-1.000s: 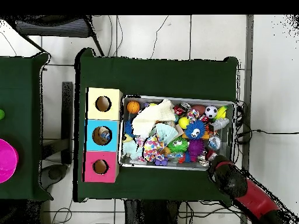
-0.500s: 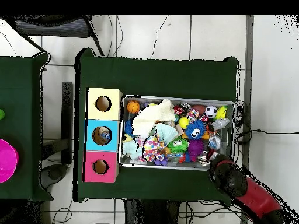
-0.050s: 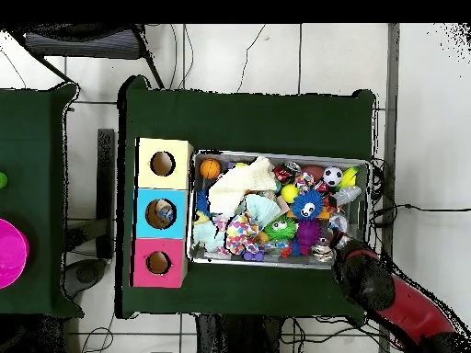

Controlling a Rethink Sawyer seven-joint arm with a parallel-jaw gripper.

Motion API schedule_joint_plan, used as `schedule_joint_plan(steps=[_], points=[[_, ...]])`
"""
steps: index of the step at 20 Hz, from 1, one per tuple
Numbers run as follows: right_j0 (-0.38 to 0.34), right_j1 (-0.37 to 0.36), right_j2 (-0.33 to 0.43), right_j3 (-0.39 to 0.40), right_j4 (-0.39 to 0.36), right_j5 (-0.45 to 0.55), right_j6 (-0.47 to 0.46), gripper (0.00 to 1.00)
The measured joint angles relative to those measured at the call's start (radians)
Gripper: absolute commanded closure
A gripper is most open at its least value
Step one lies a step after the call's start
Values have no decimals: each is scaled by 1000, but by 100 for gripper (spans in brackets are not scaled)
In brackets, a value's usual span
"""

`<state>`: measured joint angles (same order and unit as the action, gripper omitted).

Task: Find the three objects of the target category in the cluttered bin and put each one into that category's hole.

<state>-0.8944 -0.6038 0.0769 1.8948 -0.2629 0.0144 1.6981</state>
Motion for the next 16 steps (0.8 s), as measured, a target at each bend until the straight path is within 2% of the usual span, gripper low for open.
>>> schedule_joint_plan(steps=[16], points=[[-130,68,81,-1,25,-4,0,0]])
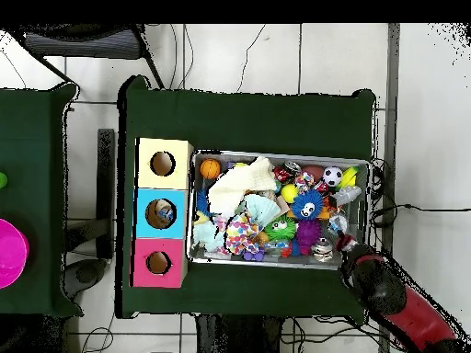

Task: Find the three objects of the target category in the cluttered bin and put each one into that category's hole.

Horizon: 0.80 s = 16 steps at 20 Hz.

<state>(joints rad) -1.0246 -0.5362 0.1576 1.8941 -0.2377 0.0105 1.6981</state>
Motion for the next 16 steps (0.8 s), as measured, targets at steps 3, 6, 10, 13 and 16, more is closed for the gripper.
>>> schedule_joint_plan(steps=[3,6,10,13,16], points=[[-4,8,11,0,23,0,0,0],[-9,14,25,0,49,0,0,0],[-16,19,46,0,75,0,0,0],[-21,22,62,0,95,0,0,0],[-25,25,76,0,113,0,0,0]])
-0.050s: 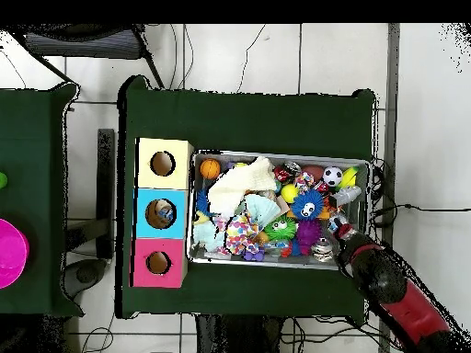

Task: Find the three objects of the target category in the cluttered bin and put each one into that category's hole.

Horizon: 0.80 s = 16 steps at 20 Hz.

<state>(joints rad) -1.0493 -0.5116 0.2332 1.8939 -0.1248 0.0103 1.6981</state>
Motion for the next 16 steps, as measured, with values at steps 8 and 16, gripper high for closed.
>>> schedule_joint_plan(steps=[8,16], points=[[-1,16,13,-2,25,0,0,0],[16,38,2,-5,38,0,0,0]])
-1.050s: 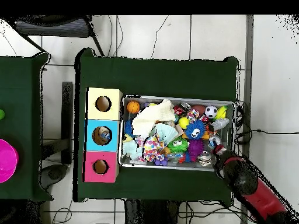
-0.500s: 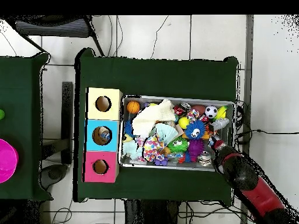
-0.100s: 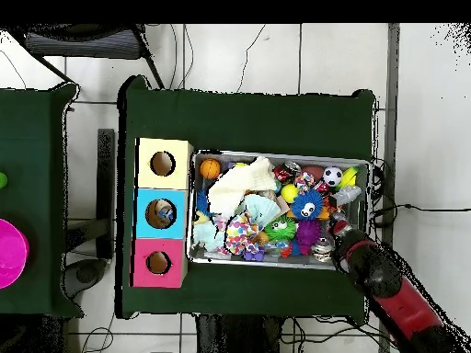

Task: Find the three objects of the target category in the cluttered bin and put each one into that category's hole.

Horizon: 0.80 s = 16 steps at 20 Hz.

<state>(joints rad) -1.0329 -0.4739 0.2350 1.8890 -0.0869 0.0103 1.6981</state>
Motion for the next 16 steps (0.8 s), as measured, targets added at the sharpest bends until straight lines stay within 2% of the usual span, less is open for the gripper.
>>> schedule_joint_plan(steps=[16], points=[[83,-30,-66,-3,11,2,0,0]])
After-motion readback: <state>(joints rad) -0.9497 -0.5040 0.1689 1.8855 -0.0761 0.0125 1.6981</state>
